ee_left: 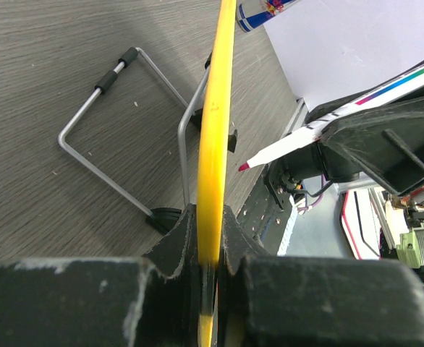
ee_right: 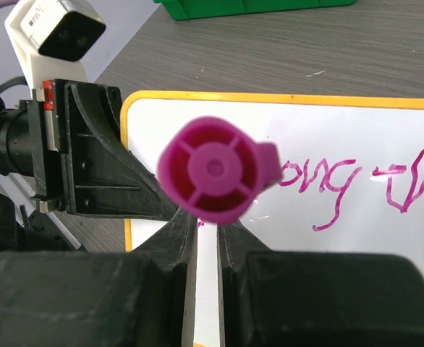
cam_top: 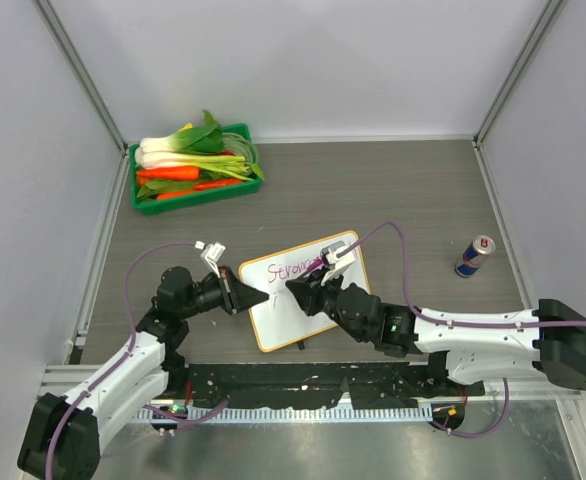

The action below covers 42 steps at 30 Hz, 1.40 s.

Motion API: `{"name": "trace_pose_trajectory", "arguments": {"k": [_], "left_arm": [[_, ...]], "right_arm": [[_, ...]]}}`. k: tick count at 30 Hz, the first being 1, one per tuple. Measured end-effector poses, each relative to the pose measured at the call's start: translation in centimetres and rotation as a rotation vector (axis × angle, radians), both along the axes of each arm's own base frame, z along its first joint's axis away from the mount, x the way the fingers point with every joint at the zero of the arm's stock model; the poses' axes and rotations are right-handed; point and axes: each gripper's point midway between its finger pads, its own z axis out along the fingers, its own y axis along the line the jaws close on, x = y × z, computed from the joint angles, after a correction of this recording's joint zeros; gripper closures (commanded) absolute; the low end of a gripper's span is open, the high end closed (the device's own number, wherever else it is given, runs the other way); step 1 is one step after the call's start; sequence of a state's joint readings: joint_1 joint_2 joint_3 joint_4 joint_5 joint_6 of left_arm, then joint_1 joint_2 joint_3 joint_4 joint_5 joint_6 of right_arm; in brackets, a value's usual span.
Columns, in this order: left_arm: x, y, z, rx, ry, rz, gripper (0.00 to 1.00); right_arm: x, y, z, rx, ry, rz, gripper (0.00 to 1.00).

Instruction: Write a sentence on the whiteboard

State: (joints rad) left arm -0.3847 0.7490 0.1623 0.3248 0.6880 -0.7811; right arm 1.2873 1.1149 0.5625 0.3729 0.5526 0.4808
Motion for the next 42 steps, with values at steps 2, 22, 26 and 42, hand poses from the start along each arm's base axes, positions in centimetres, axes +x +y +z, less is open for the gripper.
{"name": "trace_pose_trajectory", "arguments": {"k": [2,22,26,42], "left_arm": [[0.0,0.0,0.0,0.000,0.001,-0.001,1.00],[0.0,0.0,-0.1,0.001,0.003,0.000,1.00],[0.0,0.0,-0.1,0.001,0.003,0.000,1.00],[0.0,0.0,-0.1,0.001,0.003,0.000,1.00]], "right_arm": [[-0.1,-0.1,-0.5,-0.009,0.005,0.000,0.99],[-0.5,0.5,-2.2,-0.021,0.042,0.028,0.99],[-0.5,0.5,-2.2,-0.017,0.049,0.021,0.99],[0.1,-1.2,-2.4,-0.030,0.062,-0.047,0.99]]}}
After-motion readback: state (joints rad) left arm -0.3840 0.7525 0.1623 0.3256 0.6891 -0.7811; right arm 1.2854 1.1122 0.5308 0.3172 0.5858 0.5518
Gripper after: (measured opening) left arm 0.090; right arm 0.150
